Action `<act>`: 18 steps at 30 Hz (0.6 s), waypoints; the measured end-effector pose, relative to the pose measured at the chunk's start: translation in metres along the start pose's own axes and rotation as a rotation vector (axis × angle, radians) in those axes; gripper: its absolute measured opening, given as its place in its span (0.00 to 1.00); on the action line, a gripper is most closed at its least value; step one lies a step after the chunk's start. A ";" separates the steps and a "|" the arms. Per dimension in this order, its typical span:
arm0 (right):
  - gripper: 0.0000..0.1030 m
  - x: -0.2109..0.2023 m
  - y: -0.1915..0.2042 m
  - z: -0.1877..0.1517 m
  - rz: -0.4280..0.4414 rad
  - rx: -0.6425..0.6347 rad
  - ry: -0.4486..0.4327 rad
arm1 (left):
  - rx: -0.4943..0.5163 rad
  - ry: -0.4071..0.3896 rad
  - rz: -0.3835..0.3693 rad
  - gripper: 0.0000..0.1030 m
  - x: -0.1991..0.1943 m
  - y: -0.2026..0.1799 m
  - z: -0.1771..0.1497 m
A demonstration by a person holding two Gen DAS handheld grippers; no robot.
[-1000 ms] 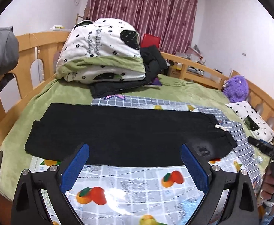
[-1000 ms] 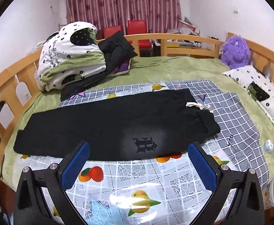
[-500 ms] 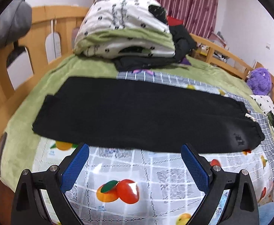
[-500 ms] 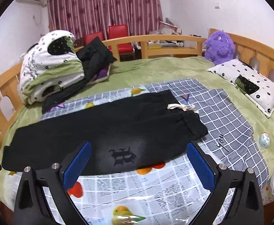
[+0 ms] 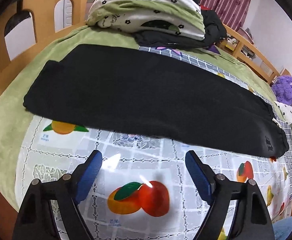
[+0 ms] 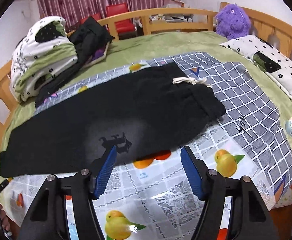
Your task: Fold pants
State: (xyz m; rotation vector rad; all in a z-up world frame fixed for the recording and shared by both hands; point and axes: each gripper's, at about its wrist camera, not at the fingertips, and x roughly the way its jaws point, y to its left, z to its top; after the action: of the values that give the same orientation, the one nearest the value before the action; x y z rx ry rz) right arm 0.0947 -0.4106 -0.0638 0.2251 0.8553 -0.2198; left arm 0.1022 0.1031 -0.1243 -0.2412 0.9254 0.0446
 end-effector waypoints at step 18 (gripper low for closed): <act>0.57 0.027 0.008 -0.021 -0.016 -0.063 0.090 | 0.029 0.031 -0.027 0.80 0.000 0.003 -0.019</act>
State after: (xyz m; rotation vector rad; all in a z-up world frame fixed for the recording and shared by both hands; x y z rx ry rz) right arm 0.0990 -0.3992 -0.0968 0.1701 0.9519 -0.1990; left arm 0.0870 0.1017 -0.1359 -0.2282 0.9523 0.0027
